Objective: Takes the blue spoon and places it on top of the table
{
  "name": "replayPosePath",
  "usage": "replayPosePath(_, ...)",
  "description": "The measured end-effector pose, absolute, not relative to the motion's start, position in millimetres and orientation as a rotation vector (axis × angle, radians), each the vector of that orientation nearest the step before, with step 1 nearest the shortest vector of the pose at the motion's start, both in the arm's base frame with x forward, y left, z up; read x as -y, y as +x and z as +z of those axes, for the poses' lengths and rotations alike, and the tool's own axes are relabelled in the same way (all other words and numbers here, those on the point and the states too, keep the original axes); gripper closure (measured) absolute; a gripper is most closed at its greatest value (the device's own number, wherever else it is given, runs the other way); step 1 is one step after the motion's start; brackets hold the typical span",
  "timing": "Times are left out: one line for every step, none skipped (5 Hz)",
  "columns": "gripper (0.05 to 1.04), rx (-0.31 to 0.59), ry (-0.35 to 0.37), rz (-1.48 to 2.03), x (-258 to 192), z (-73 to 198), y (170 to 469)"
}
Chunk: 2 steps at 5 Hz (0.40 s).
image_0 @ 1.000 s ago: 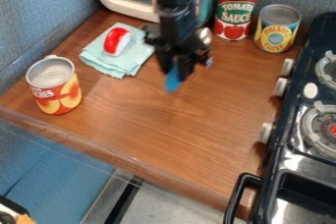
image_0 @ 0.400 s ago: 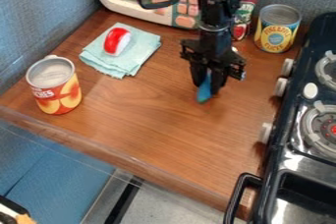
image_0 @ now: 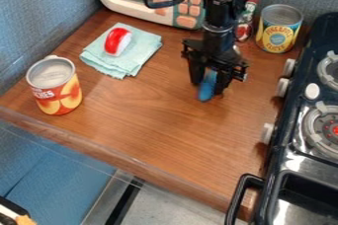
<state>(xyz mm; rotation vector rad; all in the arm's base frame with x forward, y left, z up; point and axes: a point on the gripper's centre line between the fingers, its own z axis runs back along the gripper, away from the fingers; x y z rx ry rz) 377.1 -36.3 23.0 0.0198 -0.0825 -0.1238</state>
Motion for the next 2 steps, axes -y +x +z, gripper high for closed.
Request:
replayPosePath(0.085, 0.148, 0.002, -0.114, 38, 68, 376)
replayPosePath(0.082, 0.167, -0.008, -0.093, 27, 92, 369)
